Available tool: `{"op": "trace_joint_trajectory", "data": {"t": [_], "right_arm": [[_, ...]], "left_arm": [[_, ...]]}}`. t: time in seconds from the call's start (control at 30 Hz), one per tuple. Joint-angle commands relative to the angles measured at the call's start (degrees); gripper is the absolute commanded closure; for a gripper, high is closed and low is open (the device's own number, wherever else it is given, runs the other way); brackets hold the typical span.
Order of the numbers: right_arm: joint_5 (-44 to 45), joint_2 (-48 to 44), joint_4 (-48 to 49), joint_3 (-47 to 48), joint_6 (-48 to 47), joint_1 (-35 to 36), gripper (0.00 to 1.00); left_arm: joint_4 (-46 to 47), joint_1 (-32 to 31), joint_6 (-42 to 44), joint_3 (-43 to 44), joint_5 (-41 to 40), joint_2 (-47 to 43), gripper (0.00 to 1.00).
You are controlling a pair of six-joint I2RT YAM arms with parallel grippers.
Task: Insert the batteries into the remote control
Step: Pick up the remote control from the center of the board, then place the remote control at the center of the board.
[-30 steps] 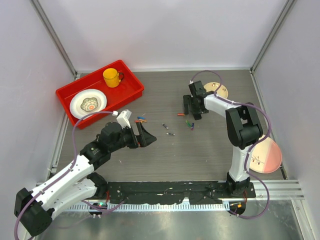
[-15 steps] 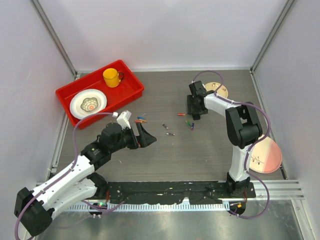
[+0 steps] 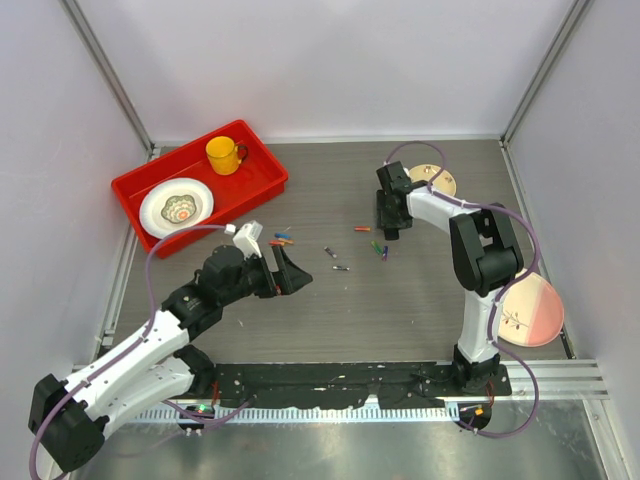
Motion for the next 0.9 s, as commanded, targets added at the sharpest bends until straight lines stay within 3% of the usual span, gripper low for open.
{"op": "trace_joint_trajectory", "data": {"t": [0.0,0.1,0.33,0.47,0.63,0.87], "right_arm": [[3.8,-4.18,-1.27,1.61,2.74,0.51,0.8],[8.28,-8.92,-2.24,2.66,3.45,3.75,0.9],[13.73,-17.64,-4.26,1.63,9.33,15.25,0.99],[15.75,-20.37,-4.0,-2.95,19.94,23.26,0.99],[18.65,-17.65,-4.34,-5.25,32.44,33.9,0.99],[23.05,-8.43,-11.19,1.6,42.21,42.61,0.99]], "left_arm": [[-1.15,0.18,2.31,2.98,-3.42,-0.47,0.04],[-3.52,0.18,3.29,4.74,-6.76,-1.26,0.04],[-7.49,0.27,3.82,6.5,-17.57,-5.12,0.03],[-10.12,0.27,0.4,5.28,-26.53,-9.25,0.03],[-13.81,0.27,-2.95,3.52,-36.28,-14.88,0.04],[-17.95,0.27,-3.04,3.69,-38.85,-17.52,0.04]]}}
